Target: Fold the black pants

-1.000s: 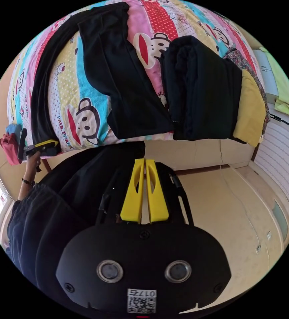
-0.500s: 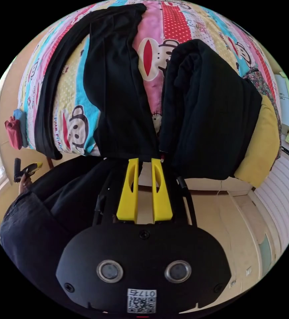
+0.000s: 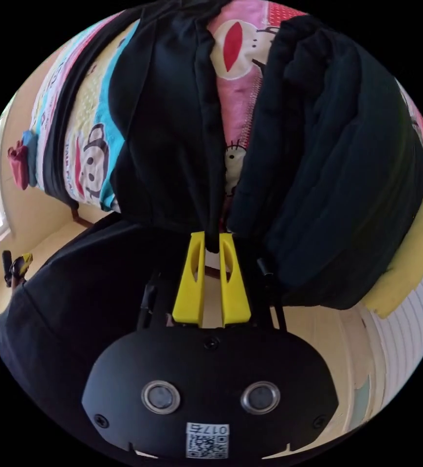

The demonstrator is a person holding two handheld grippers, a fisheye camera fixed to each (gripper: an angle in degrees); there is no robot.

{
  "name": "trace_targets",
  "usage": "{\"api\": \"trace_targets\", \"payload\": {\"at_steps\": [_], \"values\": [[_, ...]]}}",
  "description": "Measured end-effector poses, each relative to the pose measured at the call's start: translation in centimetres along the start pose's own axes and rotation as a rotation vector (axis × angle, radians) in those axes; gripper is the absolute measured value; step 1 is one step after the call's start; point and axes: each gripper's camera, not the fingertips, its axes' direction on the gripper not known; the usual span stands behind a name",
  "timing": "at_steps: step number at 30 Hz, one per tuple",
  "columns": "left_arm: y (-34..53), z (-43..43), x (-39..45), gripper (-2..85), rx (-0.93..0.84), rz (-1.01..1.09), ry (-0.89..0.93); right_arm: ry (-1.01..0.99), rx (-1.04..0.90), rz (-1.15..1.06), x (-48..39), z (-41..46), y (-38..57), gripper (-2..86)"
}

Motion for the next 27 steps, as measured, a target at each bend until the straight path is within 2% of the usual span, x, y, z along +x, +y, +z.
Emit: {"api": "trace_targets", "payload": {"at_steps": [3, 6, 7, 10, 15, 21, 23, 27], "values": [[1.6, 0.8, 3.0, 5.9, 0.006, 0.099, 0.121, -0.135, 0.089, -0.107, 0.6, -3.9, 2.2, 4.5], [2.0, 3.9, 7.4, 7.7, -0.124, 0.192, 0.269, -0.358, 0.164, -0.254, 0.6, -9.1, 5.2, 3.9], [2.0, 5.2, 10.2, 8.6, -0.178, 0.25, 0.247, -0.422, 0.181, -0.309, 0.5, -11.0, 6.2, 3.6], [1.8, 8.7, 17.9, 11.7, -0.266, 0.403, 0.084, -0.465, 0.22, -0.445, -0.6, -14.6, 7.5, 3.3], [-0.7, 15.6, 27.9, 15.2, -0.383, 0.521, -0.023, -0.412, 0.231, -0.613, -3.5, -16.3, 7.5, 3.0], [-4.1, 27.8, 31.3, 16.2, -0.566, 0.498, -0.602, -0.356, 0.261, -0.615, -3.6, -15.3, 9.0, 2.8], [-3.7, 31.2, 30.6, 15.3, -0.671, 0.488, -0.635, -0.348, 0.28, -0.588, -3.0, -15.4, 9.4, 2.8], [-3.6, 33.4, 28.5, 10.1, -0.733, 0.436, -0.575, -0.367, 0.288, -0.573, -1.8, -15.0, 10.1, 2.6]]}}
